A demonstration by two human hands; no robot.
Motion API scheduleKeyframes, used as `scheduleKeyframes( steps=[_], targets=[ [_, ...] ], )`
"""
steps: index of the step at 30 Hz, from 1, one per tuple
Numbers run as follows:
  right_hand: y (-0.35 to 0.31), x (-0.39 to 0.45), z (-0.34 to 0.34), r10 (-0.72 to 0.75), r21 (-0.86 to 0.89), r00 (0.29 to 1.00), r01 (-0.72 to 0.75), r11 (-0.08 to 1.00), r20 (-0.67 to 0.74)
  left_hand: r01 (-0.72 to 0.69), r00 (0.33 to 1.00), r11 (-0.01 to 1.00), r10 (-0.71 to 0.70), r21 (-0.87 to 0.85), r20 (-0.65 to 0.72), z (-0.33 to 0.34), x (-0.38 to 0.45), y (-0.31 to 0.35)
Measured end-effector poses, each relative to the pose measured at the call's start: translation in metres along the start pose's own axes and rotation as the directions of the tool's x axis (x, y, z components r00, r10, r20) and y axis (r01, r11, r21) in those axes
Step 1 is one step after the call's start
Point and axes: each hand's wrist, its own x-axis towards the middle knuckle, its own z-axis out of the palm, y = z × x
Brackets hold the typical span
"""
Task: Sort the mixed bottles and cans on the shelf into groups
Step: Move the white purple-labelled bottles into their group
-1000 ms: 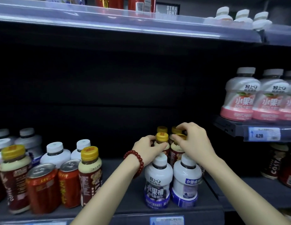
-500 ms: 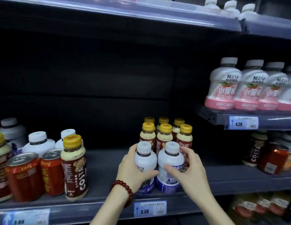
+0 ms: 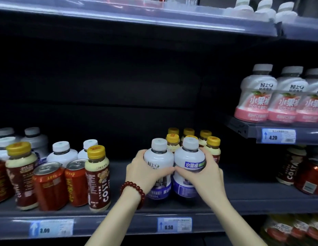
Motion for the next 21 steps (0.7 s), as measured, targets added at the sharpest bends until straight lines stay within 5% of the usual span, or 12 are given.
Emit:
scheduleKeyframes(
  steps=[10,21],
  targets=[
    [-0.111,-0.017,0.05,-0.176,0.085,0.984,0.175,0.981,0.008,-0.076,0.994,0.99,0.066,-0.12,-0.088,-0.133,-0.023,0.019],
    [-0.253,-0.097,0.231,-0.292,0.233,0.947,0.256,0.938,0.134,-0.047,0.974,0.995,0.025,-0.09,-0.224,-0.377,-0.06,-0.037]
  ],
)
